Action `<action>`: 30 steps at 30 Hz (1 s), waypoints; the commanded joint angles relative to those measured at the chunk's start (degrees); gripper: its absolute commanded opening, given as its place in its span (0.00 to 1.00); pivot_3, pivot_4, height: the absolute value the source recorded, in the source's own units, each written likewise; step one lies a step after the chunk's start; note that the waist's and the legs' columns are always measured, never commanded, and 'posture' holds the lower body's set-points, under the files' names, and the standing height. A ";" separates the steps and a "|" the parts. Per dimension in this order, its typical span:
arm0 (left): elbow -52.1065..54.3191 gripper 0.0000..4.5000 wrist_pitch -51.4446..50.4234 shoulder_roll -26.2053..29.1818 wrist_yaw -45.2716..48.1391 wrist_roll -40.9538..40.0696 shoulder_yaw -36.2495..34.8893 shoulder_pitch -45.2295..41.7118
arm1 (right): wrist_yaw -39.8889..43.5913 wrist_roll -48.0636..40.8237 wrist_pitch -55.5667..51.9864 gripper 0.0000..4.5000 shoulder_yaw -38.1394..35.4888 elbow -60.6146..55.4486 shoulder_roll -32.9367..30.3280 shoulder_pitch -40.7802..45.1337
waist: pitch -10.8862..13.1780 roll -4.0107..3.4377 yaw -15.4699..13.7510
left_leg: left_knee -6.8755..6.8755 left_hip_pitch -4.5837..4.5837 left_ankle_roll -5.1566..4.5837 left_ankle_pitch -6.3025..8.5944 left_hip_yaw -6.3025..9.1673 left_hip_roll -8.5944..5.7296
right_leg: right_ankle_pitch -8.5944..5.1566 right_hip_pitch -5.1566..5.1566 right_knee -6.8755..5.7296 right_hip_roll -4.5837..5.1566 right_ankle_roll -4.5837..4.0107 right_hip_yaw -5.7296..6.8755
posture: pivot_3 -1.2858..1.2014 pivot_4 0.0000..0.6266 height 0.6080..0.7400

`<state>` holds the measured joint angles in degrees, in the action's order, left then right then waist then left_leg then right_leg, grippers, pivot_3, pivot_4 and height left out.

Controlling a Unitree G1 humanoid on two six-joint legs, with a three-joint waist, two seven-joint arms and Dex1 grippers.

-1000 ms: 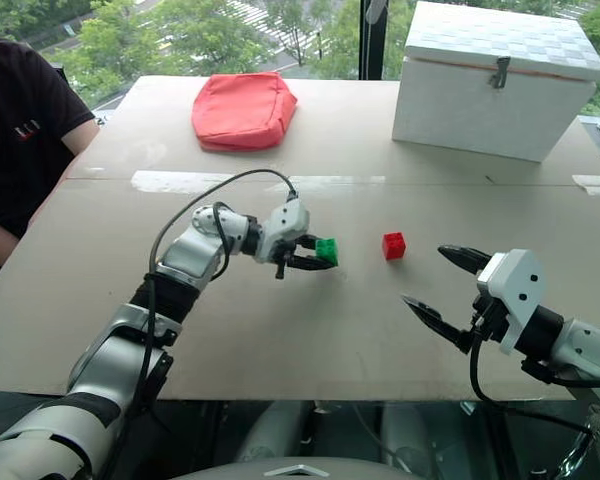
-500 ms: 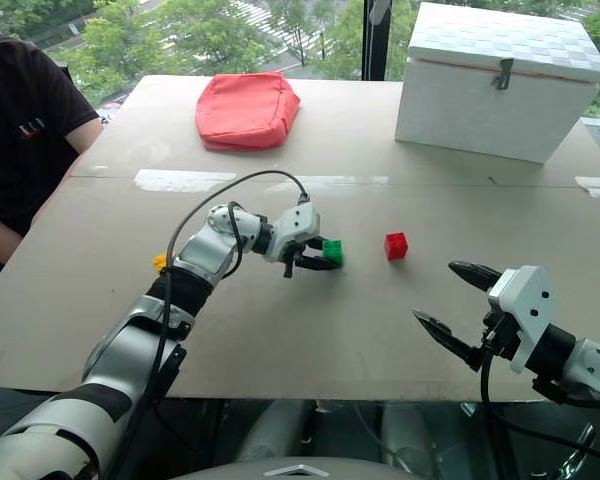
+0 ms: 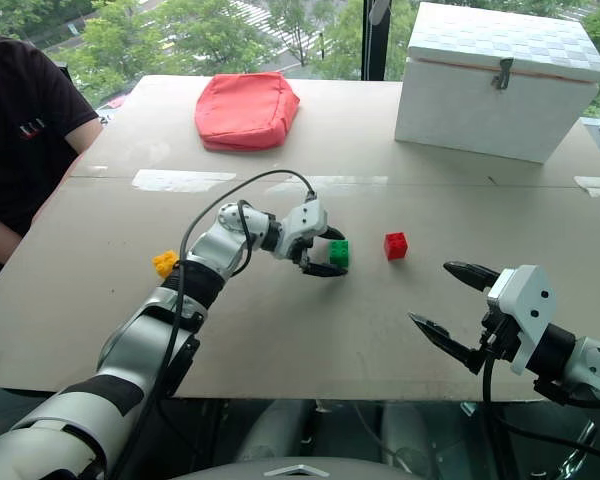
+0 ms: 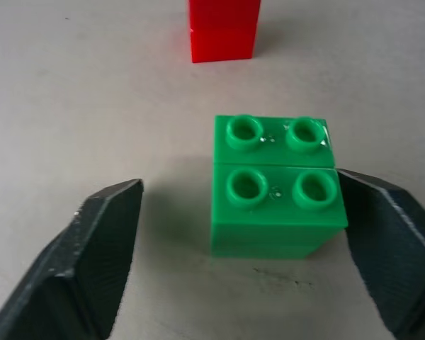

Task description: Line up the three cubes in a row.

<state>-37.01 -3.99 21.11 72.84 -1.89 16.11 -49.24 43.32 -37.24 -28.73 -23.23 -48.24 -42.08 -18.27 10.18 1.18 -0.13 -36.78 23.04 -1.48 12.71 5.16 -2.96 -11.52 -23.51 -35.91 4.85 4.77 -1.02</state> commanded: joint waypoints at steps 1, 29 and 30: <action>17.79 0.97 -9.90 6.27 2.21 -6.75 -5.48 5.86 | 0.45 -2.17 1.17 1.00 0.30 0.58 -0.54 4.00 | -0.01 -0.02 1.03 | 0.03 -0.03 0.00 0.00 0.05 0.05 | 0.02 -0.01 -0.01 -0.01 -0.04 -0.05 | 0.52 0.24 1.00; 66.26 0.97 -58.23 7.04 -47.95 -23.68 -50.05 46.16 | 16.77 -6.86 1.89 1.00 17.98 9.73 -4.29 26.55 | -0.03 0.09 -0.66 | 0.22 -0.16 0.05 0.02 0.03 0.09 | 0.11 -0.05 0.04 0.07 -0.21 -0.01 | 0.52 0.24 1.00; 66.77 0.97 -58.29 5.69 -49.93 -23.17 -49.62 45.87 | 16.92 -6.56 2.10 1.00 17.92 10.05 -4.31 26.50 | -0.03 0.09 -0.65 | 0.22 -0.16 0.05 0.02 0.03 0.09 | 0.11 -0.05 0.03 0.07 -0.22 -0.02 | 0.52 0.24 1.00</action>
<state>26.86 -61.82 27.62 26.01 -24.78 -32.15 -2.65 60.12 -43.90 -28.11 -4.75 -37.18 -46.50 7.65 10.15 1.26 -0.78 -36.56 22.87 -1.42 12.73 5.18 -2.87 -11.41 -23.56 -35.88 4.92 4.55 -1.04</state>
